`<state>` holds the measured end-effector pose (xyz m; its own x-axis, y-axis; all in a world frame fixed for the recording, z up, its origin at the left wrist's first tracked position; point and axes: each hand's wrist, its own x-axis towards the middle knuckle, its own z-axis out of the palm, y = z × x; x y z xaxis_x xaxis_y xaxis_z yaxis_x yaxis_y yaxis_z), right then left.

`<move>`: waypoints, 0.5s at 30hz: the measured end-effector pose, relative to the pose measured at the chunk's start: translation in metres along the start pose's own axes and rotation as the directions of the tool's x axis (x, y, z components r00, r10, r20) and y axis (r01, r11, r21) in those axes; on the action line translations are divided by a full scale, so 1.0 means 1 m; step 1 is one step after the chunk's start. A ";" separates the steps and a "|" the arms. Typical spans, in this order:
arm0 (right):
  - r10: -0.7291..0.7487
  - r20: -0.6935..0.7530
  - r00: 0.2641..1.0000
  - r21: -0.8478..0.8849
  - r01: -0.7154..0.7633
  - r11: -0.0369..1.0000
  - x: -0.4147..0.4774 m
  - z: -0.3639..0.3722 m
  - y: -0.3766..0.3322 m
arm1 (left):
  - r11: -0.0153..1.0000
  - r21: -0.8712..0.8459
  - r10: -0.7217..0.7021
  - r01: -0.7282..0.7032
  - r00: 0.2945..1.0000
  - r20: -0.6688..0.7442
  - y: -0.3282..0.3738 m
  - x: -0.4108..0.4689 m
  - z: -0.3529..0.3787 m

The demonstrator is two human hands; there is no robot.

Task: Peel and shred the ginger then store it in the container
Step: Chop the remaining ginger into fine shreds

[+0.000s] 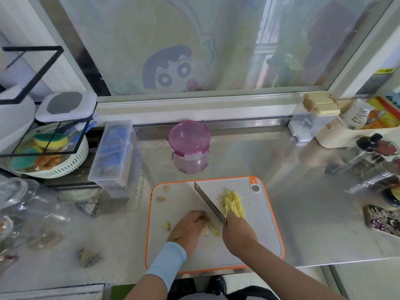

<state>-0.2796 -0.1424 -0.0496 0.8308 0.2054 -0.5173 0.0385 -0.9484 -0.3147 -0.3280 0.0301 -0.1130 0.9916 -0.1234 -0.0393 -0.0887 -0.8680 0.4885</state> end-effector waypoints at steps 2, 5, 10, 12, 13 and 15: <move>-0.022 0.005 1.000 -0.002 0.022 1.000 0.002 -0.004 -0.001 | 0.999 -0.001 -0.033 0.033 0.998 -0.051 0.002 -0.006 -0.004; -0.040 0.022 0.999 -0.010 0.040 0.999 0.007 -0.007 -0.004 | 1.000 0.010 0.009 -0.008 0.998 -0.060 -0.002 -0.010 -0.006; -0.064 0.042 0.997 0.007 0.063 0.998 0.014 -0.006 -0.003 | 1.000 -0.016 -0.005 0.002 0.985 -0.171 0.006 -0.011 -0.013; -0.073 0.035 0.997 0.002 0.073 0.997 0.014 -0.007 -0.001 | 1.000 -0.028 -0.018 0.013 0.982 -0.189 0.007 -0.008 -0.013; -0.074 0.034 0.997 0.002 0.074 0.997 0.013 -0.006 -0.001 | 0.999 -0.028 -0.024 0.020 0.986 -0.163 0.006 -0.005 -0.011; -0.080 0.032 0.996 0.002 0.080 0.997 0.012 -0.005 -0.001 | 1.000 0.010 -0.023 0.024 0.995 -0.099 0.004 0.001 -0.007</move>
<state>-0.2668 -0.1407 -0.0513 0.8069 0.2880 -0.5157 0.1035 -0.9285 -0.3566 -0.3267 0.0293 -0.1050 0.9978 -0.0549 0.0363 -0.0656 -0.8756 0.4786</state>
